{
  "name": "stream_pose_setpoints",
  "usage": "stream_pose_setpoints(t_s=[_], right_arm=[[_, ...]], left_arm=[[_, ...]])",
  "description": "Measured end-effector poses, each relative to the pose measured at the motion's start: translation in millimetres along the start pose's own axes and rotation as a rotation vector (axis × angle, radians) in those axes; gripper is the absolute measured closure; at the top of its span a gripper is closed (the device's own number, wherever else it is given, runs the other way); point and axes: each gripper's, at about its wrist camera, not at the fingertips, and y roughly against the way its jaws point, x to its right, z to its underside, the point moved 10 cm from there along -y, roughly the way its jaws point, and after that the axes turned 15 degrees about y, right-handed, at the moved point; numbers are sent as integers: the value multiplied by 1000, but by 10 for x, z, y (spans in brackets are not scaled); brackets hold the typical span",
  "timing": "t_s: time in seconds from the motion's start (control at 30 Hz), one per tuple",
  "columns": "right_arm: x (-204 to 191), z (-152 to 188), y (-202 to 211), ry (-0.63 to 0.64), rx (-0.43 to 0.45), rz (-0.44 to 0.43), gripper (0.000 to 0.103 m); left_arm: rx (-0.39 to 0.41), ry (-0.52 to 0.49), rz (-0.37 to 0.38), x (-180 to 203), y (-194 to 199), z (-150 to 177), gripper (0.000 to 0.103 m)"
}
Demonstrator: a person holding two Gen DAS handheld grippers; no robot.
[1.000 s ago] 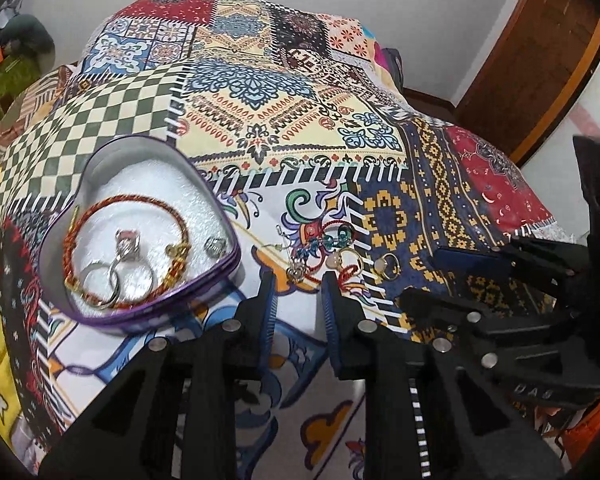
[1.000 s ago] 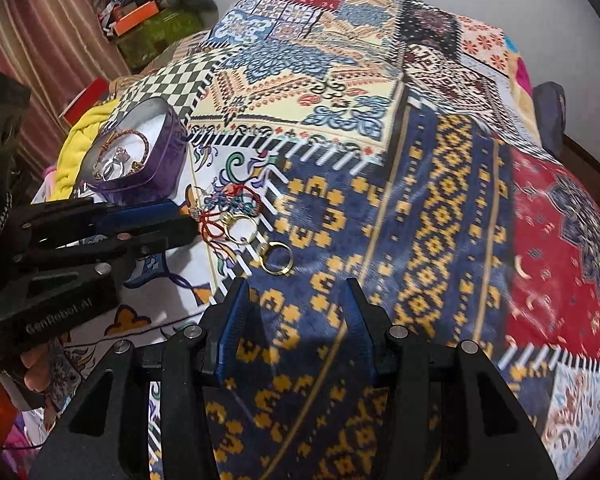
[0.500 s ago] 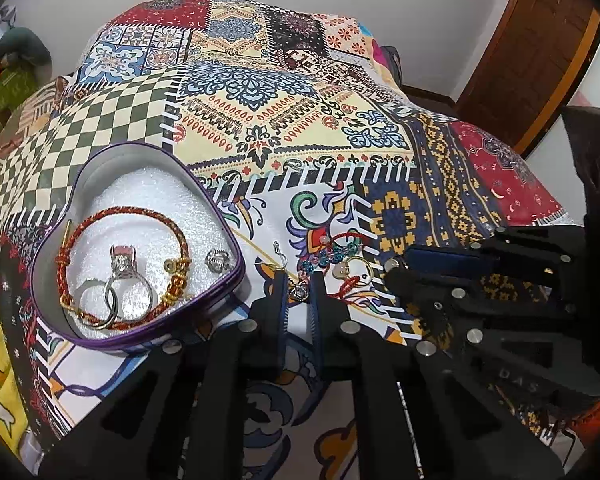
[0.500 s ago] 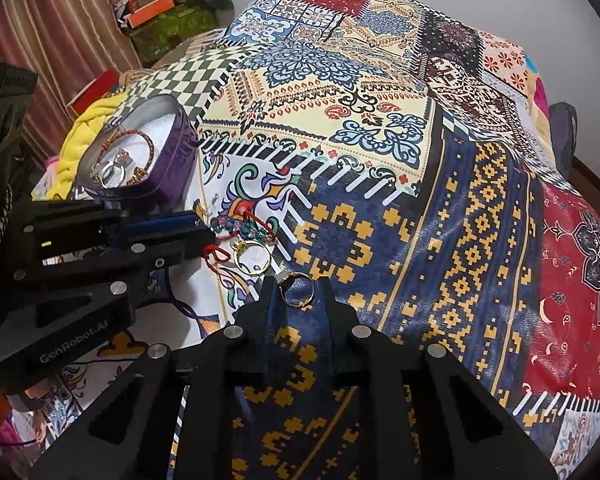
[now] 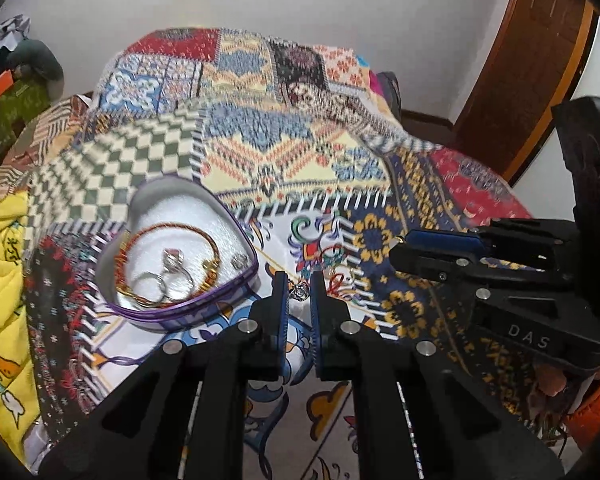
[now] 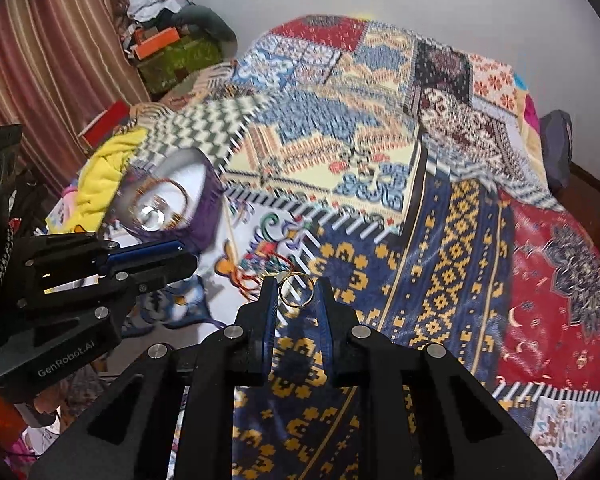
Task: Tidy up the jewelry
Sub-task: 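Carry both rings over the heart tin and open both tools to release them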
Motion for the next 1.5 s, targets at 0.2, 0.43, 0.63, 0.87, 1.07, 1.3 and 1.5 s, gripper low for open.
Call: stream_pose_setpoints(t_s=[0.2, 0.43, 0.63, 0.87, 1.07, 1.3, 1.5], right_arm=[[-72, -152, 200, 9, 49, 0, 86], [-200, -330, 406, 34, 105, 11, 86], [-354, -521, 546, 57, 159, 0, 86], [-522, -720, 543, 83, 196, -17, 86], [-606, -801, 388, 91, 194, -46, 86], [-657, -888, 154, 98, 180, -63, 86], [-687, -904, -54, 111, 154, -72, 86]], left_arm=[[59, 6, 16, 35, 307, -128, 94], [129, 10, 30, 61, 649, -271, 94], [199, 20, 30, -9, 934, -423, 94], [255, 33, 5, -205, 1117, -571, 94], [282, 42, -24, -391, 1144, -626, 94], [271, 58, -48, -600, 991, -644, 94], [234, 65, -47, -715, 753, -626, 94]])
